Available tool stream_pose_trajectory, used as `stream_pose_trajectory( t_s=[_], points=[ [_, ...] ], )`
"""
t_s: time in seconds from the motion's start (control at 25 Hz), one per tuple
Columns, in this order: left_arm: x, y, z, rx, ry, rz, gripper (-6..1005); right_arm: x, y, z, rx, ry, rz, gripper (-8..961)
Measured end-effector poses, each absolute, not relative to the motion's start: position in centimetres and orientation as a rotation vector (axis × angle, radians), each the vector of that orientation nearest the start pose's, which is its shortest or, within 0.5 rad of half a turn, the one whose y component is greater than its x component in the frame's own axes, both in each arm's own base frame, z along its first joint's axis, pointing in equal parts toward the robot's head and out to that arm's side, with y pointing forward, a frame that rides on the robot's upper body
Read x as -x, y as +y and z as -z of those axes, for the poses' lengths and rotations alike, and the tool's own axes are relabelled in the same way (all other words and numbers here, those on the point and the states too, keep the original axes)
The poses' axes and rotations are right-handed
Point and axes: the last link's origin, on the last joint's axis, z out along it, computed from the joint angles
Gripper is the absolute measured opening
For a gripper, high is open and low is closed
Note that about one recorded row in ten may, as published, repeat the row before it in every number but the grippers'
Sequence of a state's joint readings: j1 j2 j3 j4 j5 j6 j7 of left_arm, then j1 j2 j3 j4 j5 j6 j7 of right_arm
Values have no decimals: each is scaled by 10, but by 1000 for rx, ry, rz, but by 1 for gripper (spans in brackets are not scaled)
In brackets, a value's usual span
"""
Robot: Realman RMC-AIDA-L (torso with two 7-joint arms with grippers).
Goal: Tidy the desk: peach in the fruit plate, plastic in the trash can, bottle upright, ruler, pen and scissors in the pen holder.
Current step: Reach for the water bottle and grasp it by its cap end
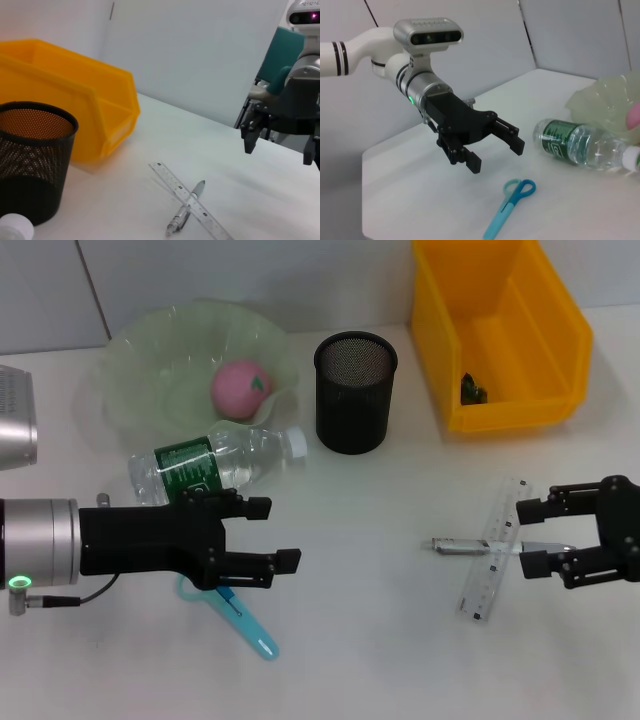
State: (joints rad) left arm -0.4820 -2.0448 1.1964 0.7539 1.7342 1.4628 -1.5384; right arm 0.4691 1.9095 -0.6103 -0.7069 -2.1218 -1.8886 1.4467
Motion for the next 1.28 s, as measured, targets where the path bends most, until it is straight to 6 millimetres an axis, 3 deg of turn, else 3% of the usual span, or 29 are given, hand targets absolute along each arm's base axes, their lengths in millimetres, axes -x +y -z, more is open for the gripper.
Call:
stream_pose_trajectory(
  t_s=[0.44, 0.52, 0.6, 0.68, 0.84, 0.92, 1.0, 1.08, 1.24, 1.28],
  points=[
    [227, 320, 30, 2943, -626, 630, 841, -299, 290, -76, 2903, 687, -573, 750],
    [220, 324, 22, 2973, -510, 574, 841, -299, 290, -75, 2903, 688, -572, 750],
    [220, 324, 22, 2973, -510, 574, 840, -299, 290, -75, 2902, 692, -571, 751],
    [203, 335, 10, 3027, -326, 377, 840, -299, 290, -75, 2898, 705, -573, 751],
    [193, 341, 5, 3048, -247, 273, 840, -300, 290, -76, 2888, 751, -580, 751],
    [156, 353, 0, 3134, -44, 7, 840, -300, 290, -76, 2884, 783, -580, 751],
    [156, 353, 0, 3134, -44, 7, 840, -300, 291, -78, 2877, 809, -582, 751],
    [123, 357, 9, 3166, 292, -299, 840, -300, 292, -79, 2871, 830, -586, 751],
    [114, 357, 14, 3160, 424, -386, 840, -299, 294, -79, 2854, 879, -596, 751],
    [100, 355, 23, 3147, 640, -477, 840, -299, 294, -79, 2849, 885, -601, 751]
  ],
)
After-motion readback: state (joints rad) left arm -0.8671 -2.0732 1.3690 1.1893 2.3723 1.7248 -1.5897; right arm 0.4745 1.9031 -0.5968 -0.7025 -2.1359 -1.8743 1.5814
